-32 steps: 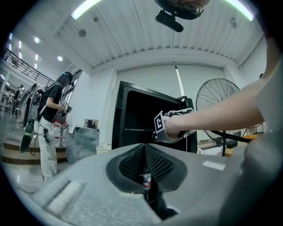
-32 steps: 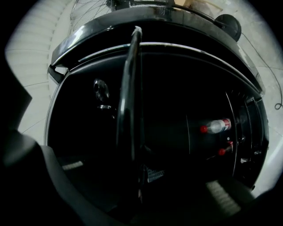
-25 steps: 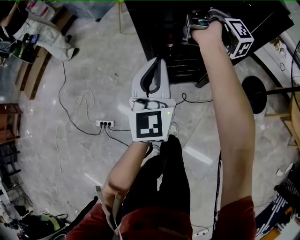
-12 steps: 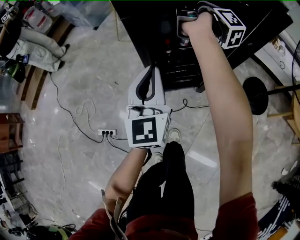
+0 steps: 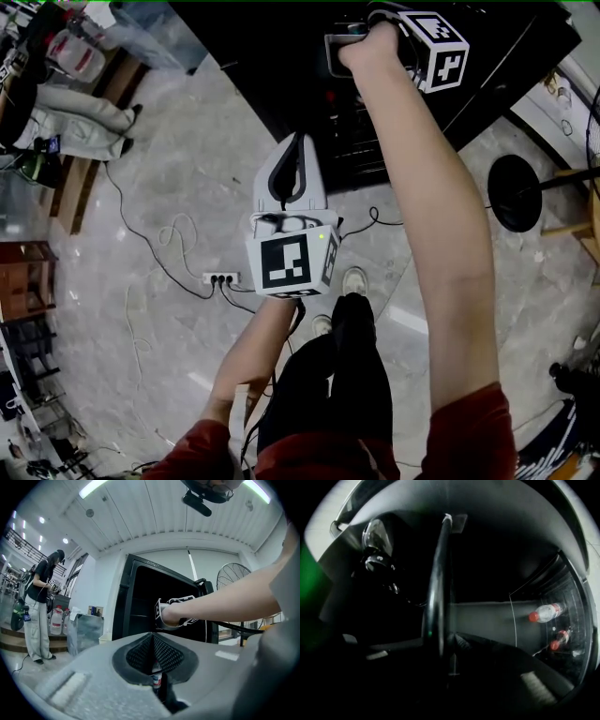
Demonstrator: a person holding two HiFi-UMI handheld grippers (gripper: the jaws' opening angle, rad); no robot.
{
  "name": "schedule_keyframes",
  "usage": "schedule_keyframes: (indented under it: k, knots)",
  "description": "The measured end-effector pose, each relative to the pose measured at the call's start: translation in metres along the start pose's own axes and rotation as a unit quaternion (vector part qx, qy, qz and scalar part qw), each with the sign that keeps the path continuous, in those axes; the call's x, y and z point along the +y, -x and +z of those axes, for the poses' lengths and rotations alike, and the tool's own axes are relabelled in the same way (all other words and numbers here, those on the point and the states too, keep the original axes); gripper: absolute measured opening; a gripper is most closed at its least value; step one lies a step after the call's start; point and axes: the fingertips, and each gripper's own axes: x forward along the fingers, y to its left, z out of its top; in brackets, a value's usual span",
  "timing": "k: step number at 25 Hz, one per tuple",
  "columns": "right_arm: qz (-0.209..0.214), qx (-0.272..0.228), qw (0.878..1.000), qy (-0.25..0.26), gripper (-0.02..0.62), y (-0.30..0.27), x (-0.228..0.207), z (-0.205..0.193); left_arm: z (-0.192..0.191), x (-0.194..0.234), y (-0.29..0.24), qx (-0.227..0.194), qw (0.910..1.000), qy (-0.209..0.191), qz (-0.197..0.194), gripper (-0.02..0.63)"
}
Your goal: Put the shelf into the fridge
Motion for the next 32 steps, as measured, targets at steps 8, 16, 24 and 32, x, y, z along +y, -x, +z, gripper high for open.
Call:
schedule_keyframes:
  k: [8,16,24,32]
  knots:
    - [0.007,0.006,1.000,0.002,0.019,-0.019,0.001,0.000,-0.006,-0.006,-0.005,0.008,1.0000,-0.005,0.001,0.005]
    - [0.073,0.003,0.997,-0.008,0.157,-0.012,0.011,-0.003,0.003,0.000,-0.002,0.005,0.9999,-0.011,0.006,0.005]
    - [0.109,0.027,0.993,0.022,0.207,0.021,0.013,-0.010,0.005,0.005,0.009,0.002,0.9999,-0.007,0.010,0.005]
    - [0.114,0.049,0.991,0.049,0.207,0.085,0.006,-0.014,0.021,0.004,0.031,0.002,1.0000,0.000,0.007,0.005]
